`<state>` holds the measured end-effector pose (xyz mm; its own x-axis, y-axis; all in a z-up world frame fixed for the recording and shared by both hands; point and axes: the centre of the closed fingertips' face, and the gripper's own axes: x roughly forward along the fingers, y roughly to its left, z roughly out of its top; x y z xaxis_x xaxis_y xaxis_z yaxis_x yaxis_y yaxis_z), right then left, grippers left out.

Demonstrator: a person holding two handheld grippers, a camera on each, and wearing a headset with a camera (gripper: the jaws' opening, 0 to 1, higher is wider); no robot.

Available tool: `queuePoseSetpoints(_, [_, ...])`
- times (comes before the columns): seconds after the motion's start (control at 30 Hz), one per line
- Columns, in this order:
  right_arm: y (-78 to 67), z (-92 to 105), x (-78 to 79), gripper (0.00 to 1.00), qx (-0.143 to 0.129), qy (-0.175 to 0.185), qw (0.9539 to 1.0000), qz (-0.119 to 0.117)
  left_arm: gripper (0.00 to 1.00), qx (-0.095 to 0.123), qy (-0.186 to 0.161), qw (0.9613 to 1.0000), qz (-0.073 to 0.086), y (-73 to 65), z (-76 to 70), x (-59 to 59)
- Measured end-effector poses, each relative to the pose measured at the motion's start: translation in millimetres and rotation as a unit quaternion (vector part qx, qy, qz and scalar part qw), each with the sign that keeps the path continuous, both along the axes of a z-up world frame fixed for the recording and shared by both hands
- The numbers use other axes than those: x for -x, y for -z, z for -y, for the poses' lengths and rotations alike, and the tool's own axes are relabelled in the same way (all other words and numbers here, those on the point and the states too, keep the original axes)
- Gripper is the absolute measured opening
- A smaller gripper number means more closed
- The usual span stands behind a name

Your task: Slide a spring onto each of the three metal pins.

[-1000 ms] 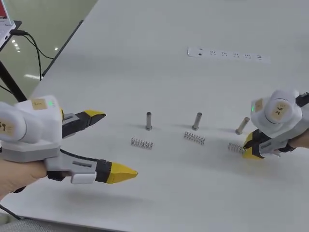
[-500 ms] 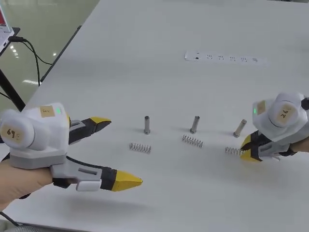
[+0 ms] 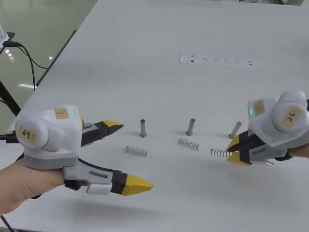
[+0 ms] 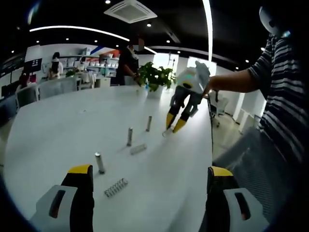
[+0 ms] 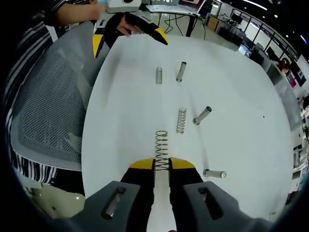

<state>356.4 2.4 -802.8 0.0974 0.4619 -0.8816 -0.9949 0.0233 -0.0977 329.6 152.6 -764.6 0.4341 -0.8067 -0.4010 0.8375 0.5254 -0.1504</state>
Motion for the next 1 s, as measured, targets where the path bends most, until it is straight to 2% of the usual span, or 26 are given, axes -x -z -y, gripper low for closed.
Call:
queuePoseSetpoints(0.13, [-3.7, -7.5, 4.0, 0.08, -0.006, -0.005, 1.0000, 0.000, 0.91, 0.017, 0.014, 0.9997, -0.006, 2.6, 9.5, -1.8])
queuePoseSetpoints(0.27, [-4.7, -14.0, 7.3, 0.08, -0.014, -0.010, 0.9999, -0.002, 0.85, 0.034, 0.039, 0.9987, 0.005, 0.0, 22.5, -2.1])
queuePoseSetpoints(0.33, [-6.5, -18.0, 10.6, 0.08, -0.014, -0.020, 0.9997, 0.000, 0.81, 0.041, 0.059, 0.9973, 0.015, -1.6, 31.9, -0.7])
queuePoseSetpoints(0.4, [-9.1, -21.9, 12.1, 0.08, -0.017, -0.026, 0.9995, 0.002, 0.78, 0.042, 0.072, 0.9964, 0.014, 0.0, 39.4, 0.1])
queuePoseSetpoints(0.43, [-11.4, -24.8, 13.0, 0.08, -0.021, -0.028, 0.9994, 0.002, 0.75, 0.040, 0.078, 0.9959, 0.024, 0.2, 43.6, -0.7])
queuePoseSetpoints(0.5, [-15.4, -29.1, 13.8, 0.08, -0.027, -0.031, 0.9992, 0.003, 0.72, 0.045, 0.086, 0.9951, 0.021, 0.7, 50.7, -0.5])
queuePoseSetpoints(0.63, [-20.9, -35.7, 16.1, 0.08, -0.038, -0.034, 0.9987, 0.004, 0.64, 0.057, 0.092, 0.9939, 0.023, -1.0, 58.4, -2.9])
queuePoseSetpoints(0.83, [-26.1, -45.4, 23.6, 0.08, -0.052, -0.042, 0.9977, 0.001, 0.47, 0.081, 0.094, 0.9919, 0.029, -9.0, 68.7, -7.4])
queuePoseSetpoints(1.0, [-30.1, -49.5, 25.5, 0.08, -0.060, -0.046, 0.9972, 0.002, 0.36, 0.084, 0.103, 0.9908, 0.026, -8.8, 76.6, -7.4])
